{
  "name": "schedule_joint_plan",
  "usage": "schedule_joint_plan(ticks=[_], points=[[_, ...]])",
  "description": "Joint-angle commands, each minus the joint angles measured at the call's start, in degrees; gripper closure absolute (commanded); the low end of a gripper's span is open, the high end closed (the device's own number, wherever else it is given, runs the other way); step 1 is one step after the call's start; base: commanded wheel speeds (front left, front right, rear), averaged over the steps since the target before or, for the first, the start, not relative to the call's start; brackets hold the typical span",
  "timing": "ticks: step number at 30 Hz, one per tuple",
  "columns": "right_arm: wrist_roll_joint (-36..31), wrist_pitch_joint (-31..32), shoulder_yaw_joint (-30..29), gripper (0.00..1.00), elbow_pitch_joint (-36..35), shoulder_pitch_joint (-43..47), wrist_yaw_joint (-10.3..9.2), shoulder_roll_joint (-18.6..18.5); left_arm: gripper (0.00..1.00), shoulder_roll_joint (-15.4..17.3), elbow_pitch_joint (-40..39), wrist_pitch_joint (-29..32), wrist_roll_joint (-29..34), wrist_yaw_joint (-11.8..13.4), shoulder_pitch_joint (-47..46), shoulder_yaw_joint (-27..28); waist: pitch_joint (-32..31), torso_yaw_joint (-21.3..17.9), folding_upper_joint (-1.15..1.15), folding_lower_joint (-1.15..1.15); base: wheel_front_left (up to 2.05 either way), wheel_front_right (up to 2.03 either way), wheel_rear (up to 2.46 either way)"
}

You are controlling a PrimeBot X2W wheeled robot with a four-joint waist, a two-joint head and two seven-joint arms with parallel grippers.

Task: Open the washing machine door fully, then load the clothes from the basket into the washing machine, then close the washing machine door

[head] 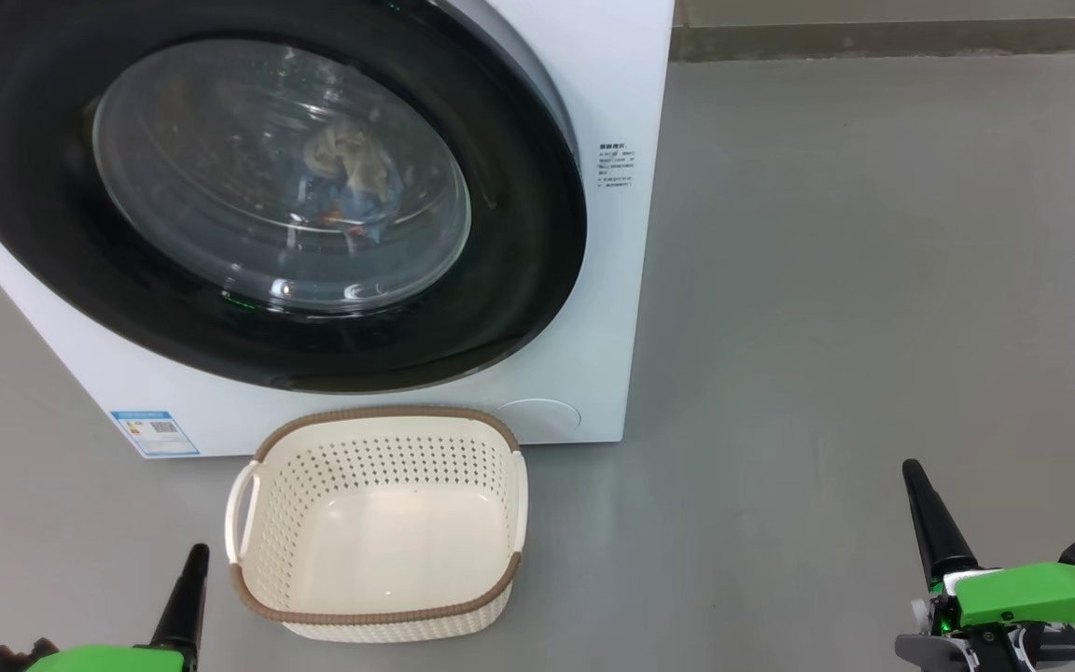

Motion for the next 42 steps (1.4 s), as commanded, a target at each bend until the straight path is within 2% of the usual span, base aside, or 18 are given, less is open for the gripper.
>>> schedule_joint_plan(ticks=[1, 22, 42], points=[[1.7, 0.7, 0.8, 1.0, -1.9, -0.4, -0.05, 0.0, 1.0, 0.6, -1.8, 0.6, -1.4, 0.0, -2.7, 1.9, -0.1, 0.1, 0.0, 0.0, 0.0, 0.0, 0.0], [13.1, 4.0, -0.5, 1.0, -3.7, 0.1, -0.06, 0.4, 1.0, -0.6, -2.1, 3.9, -11.8, -0.1, -3.7, 3.2, -0.8, 1.0, 0.0, 0.0, 0.0, 0.0, 0.0], [13.1, 4.0, -0.5, 1.0, -3.7, 0.1, -0.06, 0.4, 1.0, -0.6, -2.1, 3.9, -11.8, -0.1, -3.7, 3.2, -0.8, 1.0, 0.0, 0.0, 0.0, 0.0, 0.0]])
